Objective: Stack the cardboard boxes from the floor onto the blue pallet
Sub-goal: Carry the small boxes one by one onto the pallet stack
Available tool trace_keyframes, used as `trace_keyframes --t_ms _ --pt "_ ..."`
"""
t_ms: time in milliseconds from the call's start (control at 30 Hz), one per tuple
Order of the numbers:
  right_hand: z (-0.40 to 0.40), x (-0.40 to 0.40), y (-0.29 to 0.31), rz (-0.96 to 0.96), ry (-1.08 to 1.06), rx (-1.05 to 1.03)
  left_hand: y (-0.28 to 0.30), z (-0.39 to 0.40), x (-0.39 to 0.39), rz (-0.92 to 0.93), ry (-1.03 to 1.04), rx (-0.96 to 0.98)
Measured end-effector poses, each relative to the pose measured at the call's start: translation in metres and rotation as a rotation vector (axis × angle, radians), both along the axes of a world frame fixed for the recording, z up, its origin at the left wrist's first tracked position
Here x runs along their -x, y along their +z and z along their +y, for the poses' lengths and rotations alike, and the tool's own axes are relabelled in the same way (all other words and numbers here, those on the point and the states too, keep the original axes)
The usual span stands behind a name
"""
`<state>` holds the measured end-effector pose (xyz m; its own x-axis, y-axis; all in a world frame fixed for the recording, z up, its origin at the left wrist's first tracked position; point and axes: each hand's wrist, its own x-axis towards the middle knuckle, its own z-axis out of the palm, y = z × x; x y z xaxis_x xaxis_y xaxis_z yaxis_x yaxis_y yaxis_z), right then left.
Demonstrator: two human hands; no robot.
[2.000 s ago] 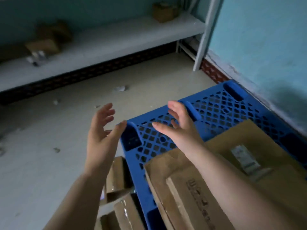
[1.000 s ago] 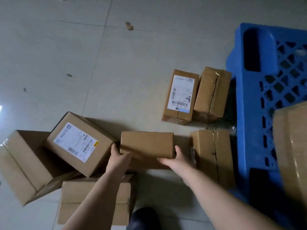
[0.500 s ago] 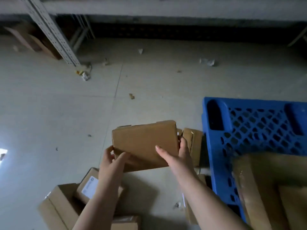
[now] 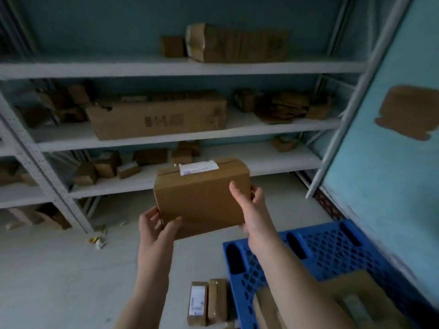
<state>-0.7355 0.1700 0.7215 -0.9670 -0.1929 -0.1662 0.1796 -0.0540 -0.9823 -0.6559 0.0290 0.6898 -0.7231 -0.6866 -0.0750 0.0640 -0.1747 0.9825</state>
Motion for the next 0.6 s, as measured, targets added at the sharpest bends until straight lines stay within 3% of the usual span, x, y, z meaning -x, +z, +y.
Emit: trace_keyframes --t_ms 233,467,600 --pt "0.084 -0.038 0.101 0.174 -0.318 0.176 0.086 0.110 -0.038 0.195 -0.128 0.028" --pt "0.148 -0.049 0.134 0.152 -0.481 0.274 0.111 0.161 -0.043 0.329 -0.239 0.143" --pt "0.175 -0.053 0.148 0.184 -0.529 0.305 0.120 0.174 -0.036 0.380 -0.277 0.336"
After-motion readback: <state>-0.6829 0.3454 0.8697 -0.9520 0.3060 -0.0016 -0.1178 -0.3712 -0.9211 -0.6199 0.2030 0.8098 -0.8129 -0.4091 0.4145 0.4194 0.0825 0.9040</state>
